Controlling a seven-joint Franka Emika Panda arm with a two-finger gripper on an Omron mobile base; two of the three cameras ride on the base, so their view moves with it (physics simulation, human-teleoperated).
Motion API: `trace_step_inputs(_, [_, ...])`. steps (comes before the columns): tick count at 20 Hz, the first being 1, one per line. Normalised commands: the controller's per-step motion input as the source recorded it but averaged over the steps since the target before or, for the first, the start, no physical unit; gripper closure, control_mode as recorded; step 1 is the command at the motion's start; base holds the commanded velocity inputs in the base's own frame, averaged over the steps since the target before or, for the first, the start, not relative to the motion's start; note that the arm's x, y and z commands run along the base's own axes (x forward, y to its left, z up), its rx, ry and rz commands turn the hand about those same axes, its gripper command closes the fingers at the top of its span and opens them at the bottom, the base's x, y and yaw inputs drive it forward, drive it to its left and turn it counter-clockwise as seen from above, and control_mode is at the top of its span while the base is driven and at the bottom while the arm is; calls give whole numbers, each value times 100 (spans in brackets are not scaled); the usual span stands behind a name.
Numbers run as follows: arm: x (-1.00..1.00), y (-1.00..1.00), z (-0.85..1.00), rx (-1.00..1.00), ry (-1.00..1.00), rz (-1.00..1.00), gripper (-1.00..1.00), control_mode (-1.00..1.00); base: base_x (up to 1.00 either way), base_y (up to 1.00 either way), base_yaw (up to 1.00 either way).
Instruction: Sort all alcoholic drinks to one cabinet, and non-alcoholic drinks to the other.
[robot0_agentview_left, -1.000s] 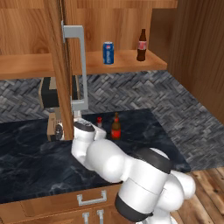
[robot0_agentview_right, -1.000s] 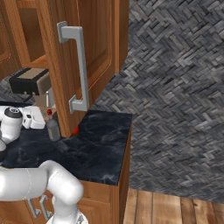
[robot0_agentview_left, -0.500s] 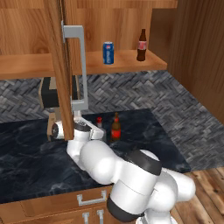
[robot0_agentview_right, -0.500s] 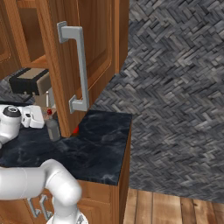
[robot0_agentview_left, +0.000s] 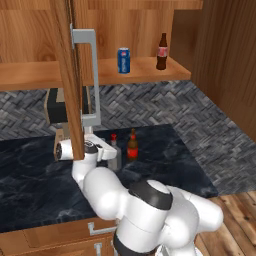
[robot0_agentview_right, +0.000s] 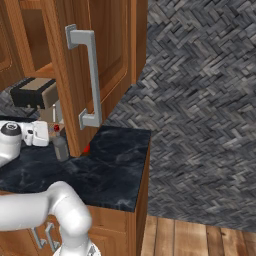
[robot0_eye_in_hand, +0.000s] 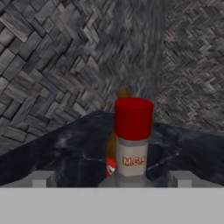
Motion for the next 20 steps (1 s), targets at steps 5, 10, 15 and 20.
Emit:
trace_step_inputs(5, [0, -9, 0, -6, 0, -3, -100, -100, 0, 0, 0])
trace_step_inputs(10, [0, -16, 0, -4, 0, 0, -100, -100, 0, 0, 0])
trace_step_inputs(15, [1, -14, 0, -1, 0, 0, -100, -100, 0, 0, 0])
trace_step_inputs(20, [10, -1, 0, 0, 0, 0, -100, -100, 0, 0, 0])
